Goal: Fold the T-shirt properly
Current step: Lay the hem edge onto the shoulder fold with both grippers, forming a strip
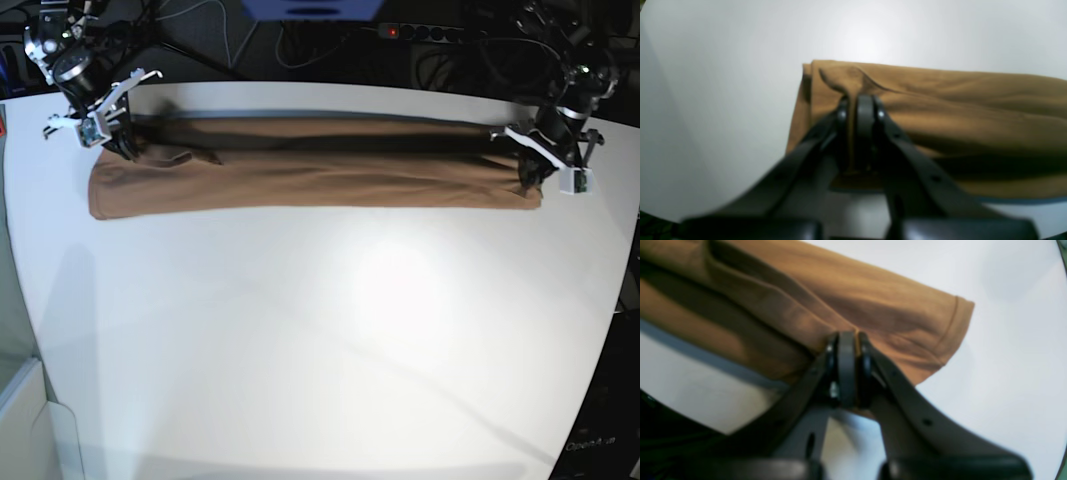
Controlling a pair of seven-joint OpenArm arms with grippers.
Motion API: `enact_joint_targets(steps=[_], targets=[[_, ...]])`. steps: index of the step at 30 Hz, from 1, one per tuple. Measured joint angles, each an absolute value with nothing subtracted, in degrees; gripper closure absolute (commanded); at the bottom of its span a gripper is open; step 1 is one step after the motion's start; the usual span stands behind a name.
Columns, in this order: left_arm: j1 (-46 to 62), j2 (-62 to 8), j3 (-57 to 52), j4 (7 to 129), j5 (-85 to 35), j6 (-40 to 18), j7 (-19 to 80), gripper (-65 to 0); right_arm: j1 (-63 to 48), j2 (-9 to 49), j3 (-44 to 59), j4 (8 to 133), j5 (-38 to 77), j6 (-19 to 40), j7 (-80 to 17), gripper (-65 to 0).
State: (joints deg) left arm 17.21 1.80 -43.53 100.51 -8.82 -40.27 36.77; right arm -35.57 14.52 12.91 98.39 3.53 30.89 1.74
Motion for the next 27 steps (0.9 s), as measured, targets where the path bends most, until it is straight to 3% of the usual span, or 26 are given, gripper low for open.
enact_joint_targets(steps=[14, 27], targets=[[8.71, -1.98, -45.12, 102.19, -8.19, -40.49, 37.10, -2.2, -35.44, 14.61, 12.88, 98.41, 3.55, 31.09, 1.80, -0.1], [5.69, -3.66, -45.01, 94.50, -7.99, -40.42, 37.10, -2.2, -35.44, 14.52, 12.88, 98.10, 3.62, 31.31, 2.00, -0.3]])
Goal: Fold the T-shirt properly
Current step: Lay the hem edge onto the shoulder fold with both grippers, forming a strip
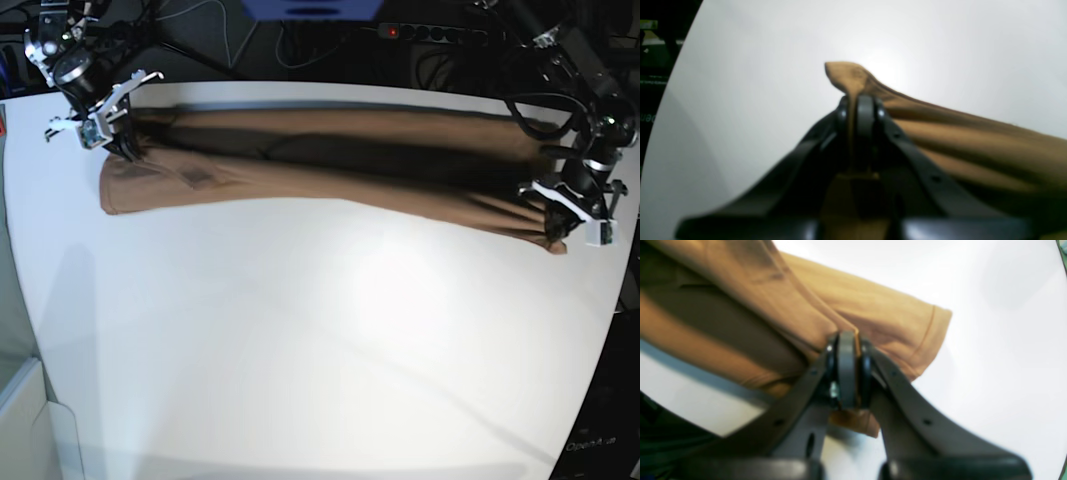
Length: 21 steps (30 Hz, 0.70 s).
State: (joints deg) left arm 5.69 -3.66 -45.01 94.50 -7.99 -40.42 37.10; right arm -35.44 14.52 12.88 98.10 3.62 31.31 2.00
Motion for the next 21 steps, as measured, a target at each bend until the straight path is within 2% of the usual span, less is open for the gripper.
enact_joint_targets(steps=[7, 21], targets=[[6.90, -3.49, -44.99, 94.21, -8.47, -40.32, 36.88, -2.2, -33.12, 14.28, 12.82, 93.23, 3.77, 31.22, 2.20, -0.1], [8.73, -3.62, -45.04, 94.11, -8.21, -40.32, 37.06, -2.7, -32.29, 14.44, 12.78, 92.90, 3.75, 31.33, 1.98, -0.4]])
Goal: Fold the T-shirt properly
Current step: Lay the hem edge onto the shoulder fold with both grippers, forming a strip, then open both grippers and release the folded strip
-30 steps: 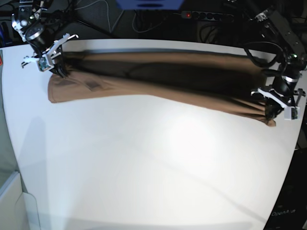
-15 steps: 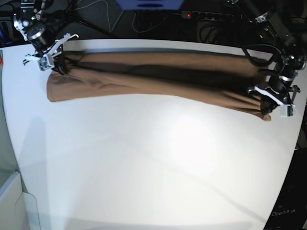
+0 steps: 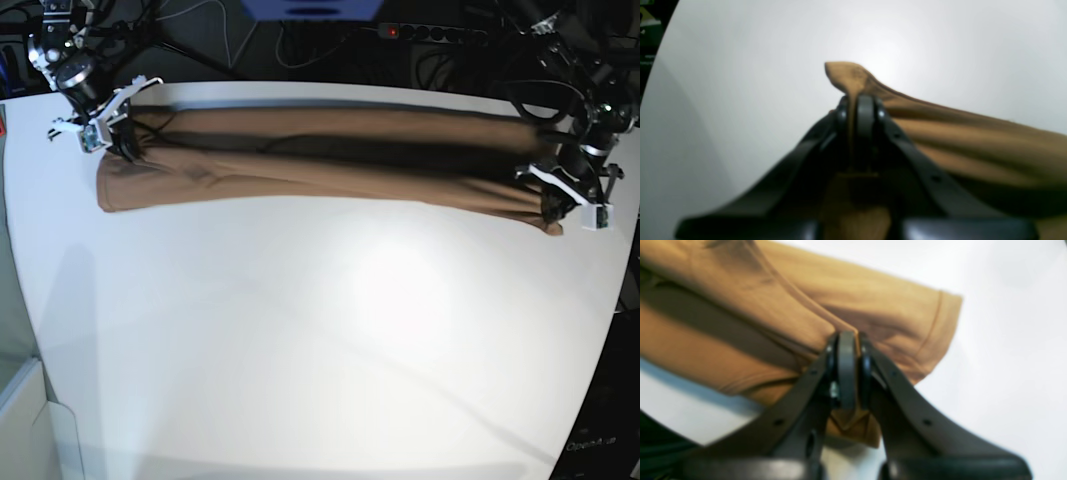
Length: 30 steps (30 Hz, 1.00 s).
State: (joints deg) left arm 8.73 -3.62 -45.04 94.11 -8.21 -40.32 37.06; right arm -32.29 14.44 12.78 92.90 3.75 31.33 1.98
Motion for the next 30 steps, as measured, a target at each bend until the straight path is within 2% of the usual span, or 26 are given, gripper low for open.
enact_joint_targets(steps=[13, 15, 18, 20, 23, 28, 30], targets=[[10.15, -3.64, -44.97, 94.11, -8.43, -40.32, 36.82, -3.7, -31.16, 14.59, 12.78, 92.88, 3.75, 31.31, 1.76, -0.7], [10.31, -3.64, -45.25, 94.11, -8.34, -40.29, 36.82, -9.5, -31.14, 14.59, 12.78, 92.88, 3.75, 31.31, 1.74, -0.7], [10.31, -3.55, -45.34, 94.11, -8.05, -40.27, 36.91, -23.5, -31.14, 14.59, 12.78, 92.90, 3.75, 31.29, 1.74, -0.7], [10.41, -3.46, -45.34, 94.11, -7.99, -40.27, 36.91, -28.9, -31.14, 14.59, 12.78, 92.90, 3.75, 31.27, 1.74, -0.7], [11.86, -3.38, -45.50, 94.21, -8.34, -40.27, 36.73, -27.2, -31.11, 14.59, 12.78, 92.90, 3.75, 31.07, 1.74, -0.7], [13.10, -3.33, -45.65, 94.21, -8.40, -39.86, 36.82, -19.1, -31.14, 14.59, 12.78, 92.88, 3.75, 30.98, 1.67, -0.7], [13.76, -3.33, -45.56, 94.28, -8.54, -39.88, 36.64, -18.0, -31.14, 14.59, 12.78, 92.90, 3.75, 30.89, 1.56, -0.7]])
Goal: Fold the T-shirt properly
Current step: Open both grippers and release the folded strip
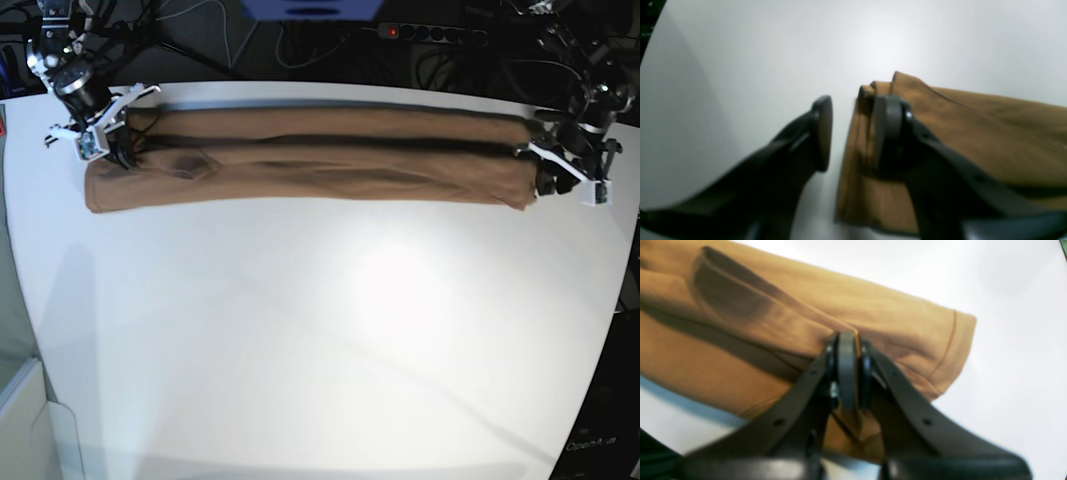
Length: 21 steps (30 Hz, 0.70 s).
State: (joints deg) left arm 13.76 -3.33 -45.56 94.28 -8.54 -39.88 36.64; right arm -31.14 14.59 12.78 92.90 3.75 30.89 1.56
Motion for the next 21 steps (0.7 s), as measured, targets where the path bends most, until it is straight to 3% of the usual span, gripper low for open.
enact_joint_targets(steps=[11, 13, 17, 21], targets=[[16.93, -2.85, -48.51, 94.41, -8.91, -40.42, 36.64, -17.9, -30.13, 14.41, 12.78, 92.88, 3.55, 30.92, 1.54, -1.5], [16.75, -2.17, -50.72, 94.26, -8.05, -39.42, 36.67, -17.9, -30.02, 14.41, 12.78, 92.88, 3.55, 30.87, 1.54, -5.9], [16.82, -1.74, -51.31, 94.21, -7.99, -39.77, 36.71, -17.9, -30.17, 13.65, 12.99, 92.84, 3.55, 30.70, 1.56, -21.0], [16.62, -1.74, -51.22, 94.21, -8.01, -40.12, 36.67, -17.9, -30.17, 11.68, 14.68, 92.86, 3.53, 30.65, 1.63, -28.0]])
